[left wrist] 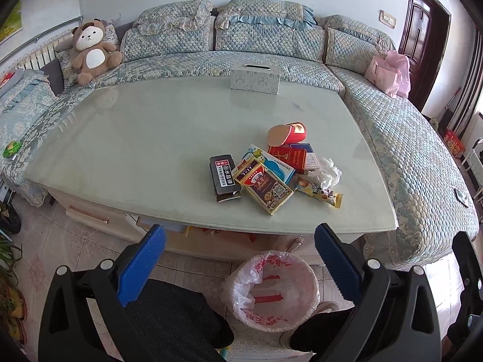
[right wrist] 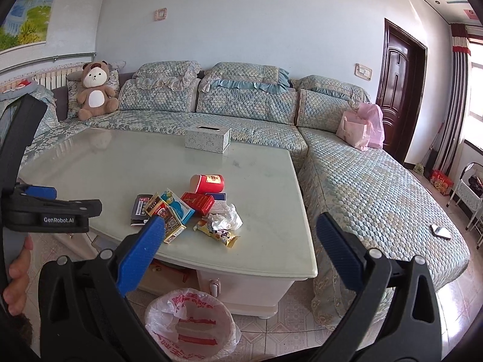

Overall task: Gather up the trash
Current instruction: 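Move left tool toward the black box while right tool approaches the crumpled tissue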

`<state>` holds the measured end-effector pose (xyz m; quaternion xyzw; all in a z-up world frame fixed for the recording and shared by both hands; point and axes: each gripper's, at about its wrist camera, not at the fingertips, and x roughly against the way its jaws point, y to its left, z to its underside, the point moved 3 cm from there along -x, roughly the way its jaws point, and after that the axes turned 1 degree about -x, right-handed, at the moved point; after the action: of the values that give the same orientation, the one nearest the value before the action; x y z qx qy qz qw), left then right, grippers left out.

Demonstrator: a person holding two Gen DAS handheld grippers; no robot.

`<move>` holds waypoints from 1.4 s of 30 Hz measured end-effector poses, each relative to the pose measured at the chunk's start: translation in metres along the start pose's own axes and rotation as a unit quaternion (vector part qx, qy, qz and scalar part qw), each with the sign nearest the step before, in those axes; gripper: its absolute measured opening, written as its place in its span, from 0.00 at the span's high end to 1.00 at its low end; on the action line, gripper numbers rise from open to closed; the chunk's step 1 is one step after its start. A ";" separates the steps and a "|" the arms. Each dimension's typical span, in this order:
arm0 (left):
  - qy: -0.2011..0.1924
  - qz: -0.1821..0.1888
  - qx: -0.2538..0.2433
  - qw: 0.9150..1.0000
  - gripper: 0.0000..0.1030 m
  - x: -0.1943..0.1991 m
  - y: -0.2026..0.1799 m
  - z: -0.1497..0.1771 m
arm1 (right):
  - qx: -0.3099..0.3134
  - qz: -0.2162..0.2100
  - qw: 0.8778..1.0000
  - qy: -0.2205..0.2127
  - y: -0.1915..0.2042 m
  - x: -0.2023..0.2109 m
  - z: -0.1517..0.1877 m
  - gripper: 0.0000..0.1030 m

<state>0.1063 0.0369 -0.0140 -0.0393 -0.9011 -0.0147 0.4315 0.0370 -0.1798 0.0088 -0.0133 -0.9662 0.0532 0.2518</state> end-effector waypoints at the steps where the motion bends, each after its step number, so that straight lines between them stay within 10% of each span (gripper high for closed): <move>1: 0.002 0.001 -0.002 1.000 0.06 -0.001 0.003 -0.008 | 0.009 -0.015 1.000 0.005 -0.001 -0.006 -0.002 0.05; 9: 0.033 -0.018 -0.033 0.999 0.06 -0.023 0.011 -0.047 | 0.067 -0.085 0.993 0.053 -0.011 -0.050 -0.020 0.05; 42: 0.208 -0.002 -0.028 0.978 0.06 -0.188 0.023 -0.086 | 0.116 -0.141 0.965 0.190 -0.022 -0.198 -0.027 0.05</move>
<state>0.2919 0.0433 -0.1068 -0.0457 -0.7909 -0.0491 0.6083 0.2231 -0.2090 -0.0609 0.1427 -0.8798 0.1252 0.4359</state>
